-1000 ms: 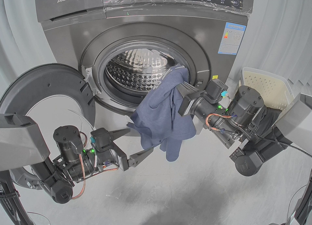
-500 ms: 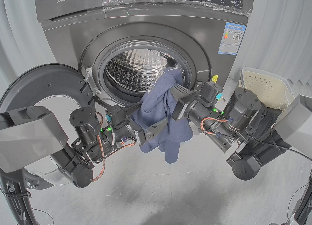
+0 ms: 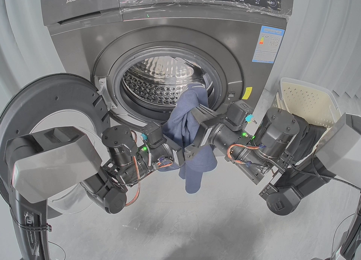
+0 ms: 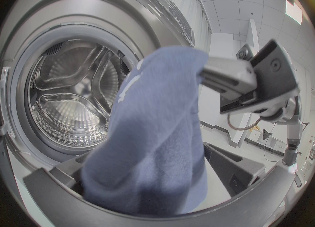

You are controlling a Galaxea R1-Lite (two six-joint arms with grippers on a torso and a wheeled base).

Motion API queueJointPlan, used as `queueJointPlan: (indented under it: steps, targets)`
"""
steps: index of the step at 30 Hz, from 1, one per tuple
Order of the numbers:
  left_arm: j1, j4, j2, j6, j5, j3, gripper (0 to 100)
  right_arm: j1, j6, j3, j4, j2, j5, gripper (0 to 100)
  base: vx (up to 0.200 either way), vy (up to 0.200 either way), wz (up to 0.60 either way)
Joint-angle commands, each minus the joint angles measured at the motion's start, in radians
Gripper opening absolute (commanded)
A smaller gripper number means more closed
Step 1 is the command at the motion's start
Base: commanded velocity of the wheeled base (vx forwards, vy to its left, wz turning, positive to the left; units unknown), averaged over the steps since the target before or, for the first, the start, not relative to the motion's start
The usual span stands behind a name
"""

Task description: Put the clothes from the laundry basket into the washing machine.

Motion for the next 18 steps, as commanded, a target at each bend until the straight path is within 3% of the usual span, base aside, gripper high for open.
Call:
queueJointPlan:
  steps: [1, 9, 10, 18]
  targets:
    - [-0.009, 0.001, 0.062, -0.001, 0.012, -0.036, 100, 0.028, 0.006, 0.000, 0.002, 0.000, -0.006, 0, 0.000, 0.000, 0.00]
    - [0.006, 0.002, 0.114, -0.001, 0.059, -0.092, 100, 0.034, 0.006, 0.002, 0.005, -0.005, -0.006, 0, 0.000, 0.000, 0.00]
    - [0.006, 0.001, 0.114, -0.001, 0.064, -0.092, 0, 0.034, 0.006, 0.002, 0.007, -0.005, -0.006, 0, 0.000, 0.000, 0.00]
    - [0.006, -0.001, 0.114, -0.001, 0.071, -0.095, 0, 0.033, 0.011, 0.003, 0.007, -0.010, -0.007, 0, 0.000, 0.000, 0.00]
